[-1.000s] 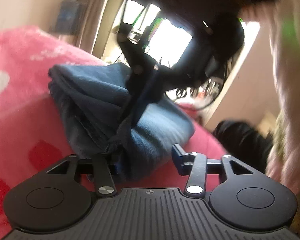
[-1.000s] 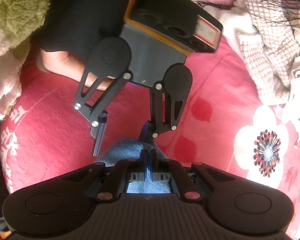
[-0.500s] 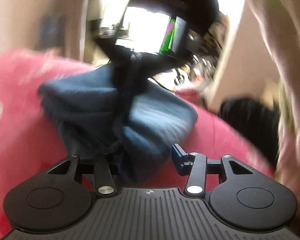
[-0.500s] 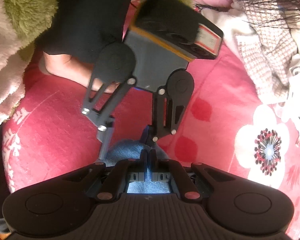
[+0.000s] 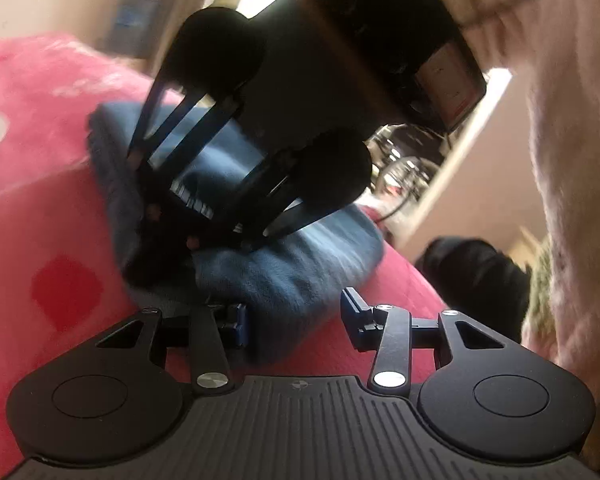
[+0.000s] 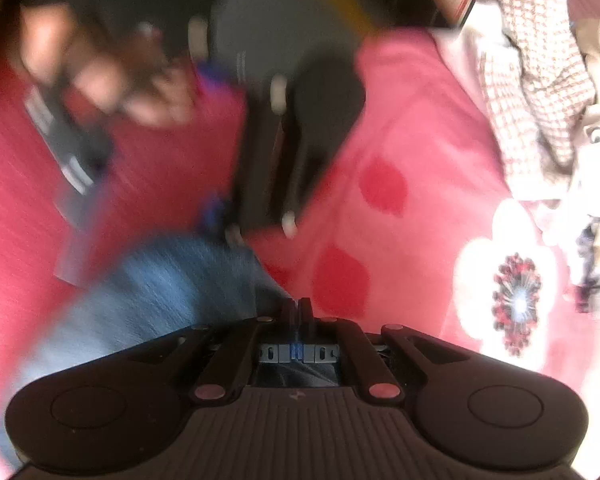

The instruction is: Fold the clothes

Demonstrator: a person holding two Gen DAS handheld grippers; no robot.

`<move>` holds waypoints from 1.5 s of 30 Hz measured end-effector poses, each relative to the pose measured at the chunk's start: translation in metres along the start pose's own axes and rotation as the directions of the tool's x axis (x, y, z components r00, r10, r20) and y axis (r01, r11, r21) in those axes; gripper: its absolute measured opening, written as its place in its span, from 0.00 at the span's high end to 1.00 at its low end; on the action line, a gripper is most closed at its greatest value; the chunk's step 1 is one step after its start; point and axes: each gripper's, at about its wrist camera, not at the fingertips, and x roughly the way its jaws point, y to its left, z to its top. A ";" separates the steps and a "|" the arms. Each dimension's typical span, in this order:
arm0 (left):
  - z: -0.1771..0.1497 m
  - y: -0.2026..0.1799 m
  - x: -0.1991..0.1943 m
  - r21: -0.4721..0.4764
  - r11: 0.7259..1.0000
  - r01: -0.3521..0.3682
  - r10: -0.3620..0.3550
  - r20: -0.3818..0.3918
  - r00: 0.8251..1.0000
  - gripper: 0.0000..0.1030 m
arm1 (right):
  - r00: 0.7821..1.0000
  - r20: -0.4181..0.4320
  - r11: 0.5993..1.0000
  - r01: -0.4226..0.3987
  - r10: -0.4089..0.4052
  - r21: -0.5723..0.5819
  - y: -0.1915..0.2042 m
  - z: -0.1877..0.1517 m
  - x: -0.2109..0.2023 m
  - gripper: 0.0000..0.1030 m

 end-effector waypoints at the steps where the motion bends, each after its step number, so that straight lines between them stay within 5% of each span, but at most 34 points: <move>1: -0.002 -0.001 -0.001 -0.014 1.000 -0.010 0.011 0.013 1.000 0.58 | 1.000 0.012 0.998 0.014 -0.014 0.058 -0.005 0.000 -0.002 1.00; 3: -0.001 0.000 -0.004 -0.049 0.998 -0.024 0.025 0.021 0.999 0.58 | 0.996 0.028 0.961 0.072 -0.082 0.266 -0.026 -0.007 -0.019 1.00; 5: 0.001 0.003 -0.003 -0.099 0.995 -0.027 0.029 0.017 0.999 0.58 | 0.991 0.038 0.877 0.098 -0.131 0.470 -0.047 -0.020 -0.044 0.99; 9: 0.003 0.010 -0.006 -0.208 0.978 -0.030 0.034 0.014 0.999 0.60 | 0.990 0.108 0.707 -0.015 -0.086 0.707 -0.052 -0.044 -0.090 0.99; 13: -0.004 0.018 -0.009 -0.327 0.944 -0.035 0.049 0.033 0.998 0.71 | 0.987 0.158 0.663 -0.131 0.020 0.737 -0.015 -0.037 -0.093 0.99; 20: -0.007 0.032 -0.012 -0.412 0.911 -0.003 0.026 0.051 0.998 0.75 | 0.983 0.166 0.578 -0.092 -0.076 0.811 0.013 -0.023 -0.057 1.00; 28: -0.016 0.053 -0.004 -0.534 0.842 0.071 -0.034 0.080 0.996 0.75 | 0.970 0.190 0.482 -0.094 -0.153 0.871 0.017 -0.032 -0.051 1.00; 36: -0.014 0.044 -0.022 -0.568 0.821 -0.059 0.070 -0.003 0.998 0.77 | 0.955 0.205 0.422 -0.100 -0.213 0.901 0.020 -0.041 -0.024 1.00; 39: -0.014 0.037 -0.042 -0.526 0.840 -0.131 0.135 -0.031 0.990 0.75 | 0.949 0.212 0.398 -0.105 -0.235 0.911 0.021 -0.045 -0.016 1.00; 43: -0.018 0.023 -0.067 -0.523 0.829 -0.197 0.226 -0.009 0.974 0.75 | 0.939 0.219 0.365 -0.113 -0.264 0.924 0.022 -0.049 -0.005 1.00; 45: -0.017 0.023 -0.062 -0.524 0.826 -0.205 0.240 -0.002 0.971 0.75 | 0.933 0.238 0.308 -0.151 -0.269 0.939 0.018 -0.055 -0.003 1.00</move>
